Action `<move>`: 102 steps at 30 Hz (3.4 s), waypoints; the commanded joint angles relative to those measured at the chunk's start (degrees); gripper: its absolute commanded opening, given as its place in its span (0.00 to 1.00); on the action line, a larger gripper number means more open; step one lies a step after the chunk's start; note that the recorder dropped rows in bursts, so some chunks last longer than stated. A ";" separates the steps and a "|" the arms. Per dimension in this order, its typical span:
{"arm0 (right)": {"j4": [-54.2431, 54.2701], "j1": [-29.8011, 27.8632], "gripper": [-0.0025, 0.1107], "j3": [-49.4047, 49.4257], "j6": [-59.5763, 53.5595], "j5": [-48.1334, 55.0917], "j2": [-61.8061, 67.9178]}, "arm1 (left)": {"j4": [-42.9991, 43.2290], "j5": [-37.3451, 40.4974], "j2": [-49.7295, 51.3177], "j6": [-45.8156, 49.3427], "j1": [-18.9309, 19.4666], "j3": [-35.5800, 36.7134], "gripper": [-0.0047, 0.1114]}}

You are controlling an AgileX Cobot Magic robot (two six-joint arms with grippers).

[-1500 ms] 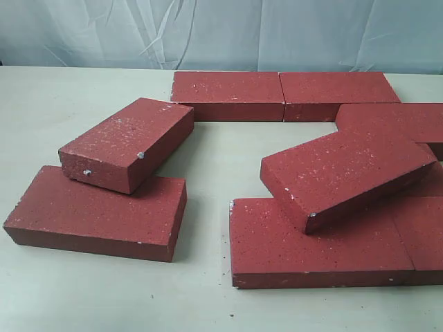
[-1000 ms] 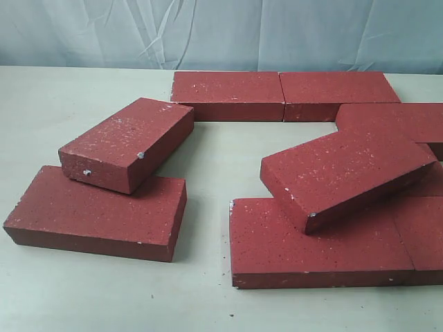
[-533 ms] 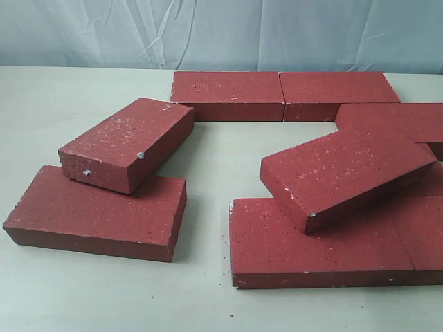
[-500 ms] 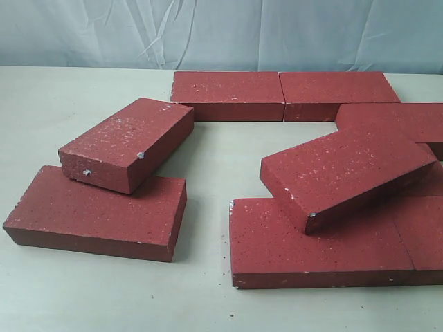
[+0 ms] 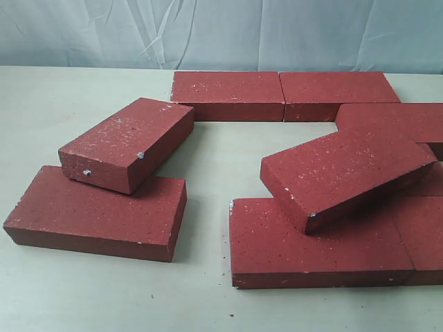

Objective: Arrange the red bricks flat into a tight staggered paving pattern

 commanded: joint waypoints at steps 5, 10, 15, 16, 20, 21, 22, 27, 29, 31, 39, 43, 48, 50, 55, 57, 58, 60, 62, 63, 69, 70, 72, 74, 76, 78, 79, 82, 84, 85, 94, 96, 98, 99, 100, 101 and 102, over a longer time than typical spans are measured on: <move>-8.73 -0.35 0.01 -8.44 -3.84 9.24 10.06 | 8.35 8.34 12.57 -0.01 -1.47 -7.45 0.04; -13.04 -0.35 0.01 -12.20 -4.98 15.24 16.98 | 16.08 11.68 16.29 0.14 -6.41 -9.52 0.04; -14.44 -0.35 0.01 -17.02 -6.14 24.97 23.74 | 24.00 22.94 19.67 0.14 -13.79 -14.24 0.04; -14.91 -0.35 0.01 -17.92 -6.86 27.41 24.84 | 24.66 24.18 20.35 0.14 -15.19 -14.89 0.04; -19.08 -0.35 0.01 -22.23 -6.98 35.89 29.65 | 25.50 28.60 24.09 0.14 -20.09 -16.56 0.04; -19.87 -0.36 0.01 -23.20 -6.98 37.72 30.69 | 25.79 29.41 25.18 0.14 -21.34 -16.81 0.04; -20.44 -0.36 0.01 -24.02 -6.98 39.25 31.70 | 25.91 30.15 26.25 0.14 -22.59 -17.19 0.04; -21.32 -0.54 0.01 -25.97 -8.88 42.74 36.16 | 26.19 32.07 31.18 0.14 -28.99 -17.93 0.04; -20.62 -1.82 0.01 -26.86 -9.89 43.72 38.32 | 26.33 32.44 33.17 0.14 -31.02 -17.93 0.04; -19.01 -3.99 0.01 -27.70 -11.70 45.21 40.55 | 26.22 33.13 35.16 0.14 -33.28 -17.93 0.04; -7.27 -9.05 0.01 -28.81 -26.35 46.49 48.59 | 25.61 37.95 43.88 0.14 -41.17 -22.63 0.04; -7.27 -9.05 0.01 -31.28 -27.55 49.76 53.11 | 24.58 38.27 49.49 0.14 -43.62 -24.14 0.04; -7.27 -9.05 0.01 -34.14 -28.55 53.80 57.31 | 24.43 37.99 55.02 0.14 -46.00 -26.72 0.04; -7.27 -9.05 0.01 -34.14 -28.77 53.95 58.52 | 24.16 37.88 57.04 0.14 -46.64 -28.13 0.04; -7.41 -9.05 0.01 -34.14 -28.77 54.51 60.48 | 24.03 37.88 62.23 0.14 -47.45 -32.17 0.04; -7.88 -9.05 0.01 -34.14 -28.77 54.13 60.87 | 24.03 37.88 64.23 0.14 -47.82 -34.06 0.04; -7.88 -9.05 0.01 -34.14 -28.77 54.12 61.10 | 23.76 37.88 65.01 0.14 -48.10 -35.02 0.04; -7.88 -9.05 0.01 -34.14 -28.77 54.02 61.51 | 23.38 38.34 66.82 0.14 -48.89 -36.82 0.04; -7.88 -9.05 0.01 -34.14 -28.90 54.02 61.95 | 23.25 39.27 68.66 0.14 -49.50 -38.21 0.04; -7.88 -9.05 0.01 -34.14 -28.90 54.02 62.17 | 23.25 39.49 69.59 0.14 -49.61 -38.86 0.04; -7.88 -8.93 0.01 -34.14 -28.90 53.91 62.65 | 21.08 40.58 73.17 0.25 -49.61 -41.47 0.04; -7.88 -8.93 0.01 -34.14 -28.90 53.91 62.76 | 19.84 40.69 73.58 0.82 -49.61 -41.98 0.04; -7.88 -8.93 0.01 -34.14 -29.16 53.91 62.76 | 16.11 40.69 73.88 4.09 -49.61 -42.69 0.04; -7.61 -8.93 0.01 -34.14 -29.91 53.91 62.76 | 13.03 40.40 73.88 6.07 -49.61 -43.07 0.04; -5.81 -8.93 0.01 -34.14 -30.99 53.91 62.76 | 9.69 40.40 73.88 7.83 -49.61 -43.51 0.04; -5.17 -8.93 0.01 -34.14 -31.87 54.02 62.76 | 8.29 40.40 74.13 8.13 -49.61 -43.67 0.04; -5.19 -8.93 0.01 -34.14 -32.00 54.03 62.76 | 7.94 40.27 74.25 8.13 -49.61 -43.77 0.04; -4.92 -8.93 0.01 -34.14 -31.98 54.12 62.76 | 7.93 40.27 74.74 8.13 -49.61 -43.77 0.04; -4.89 -8.93 0.01 -34.14 -31.98 53.92 63.23 | 7.62 39.34 74.78 8.13 -49.61 -43.77 0.04; -4.89 -8.93 0.01 -34.14 -32.13 53.92 63.68 | 7.52 39.06 74.78 8.13 -49.61 -43.77 0.04; 1.45 -8.84 0.01 -34.14 -37.28 56.25 66.65 | 3.88 37.99 75.70 9.22 -49.64 -43.77 0.04; 5.86 -8.84 0.01 -34.14 -40.85 58.23 66.65 | 4.05 37.57 75.83 9.22 -49.64 -43.77 0.04; 6.50 -8.84 0.01 -34.14 -40.94 58.90 66.00 | 5.12 37.02 75.69 9.22 -49.50 -43.77 0.04; 6.50 -8.84 0.01 -34.14 -40.94 59.03 65.16 | 6.51 37.02 75.45 9.22 -49.49 -43.77 0.04; 6.76 -8.84 0.01 -34.14 -40.94 59.03 64.65 | 7.20 37.19 75.05 9.22 -49.42 -43.77 0.04; 7.26 -8.84 0.01 -34.14 -40.94 59.03 63.81 | 7.96 37.37 74.47 9.00 -49.36 -43.77 0.04; 7.76 -8.84 0.01 -34.14 -40.94 59.03 63.24 | 8.51 37.69 74.00 9.00 -49.36 -43.77 0.04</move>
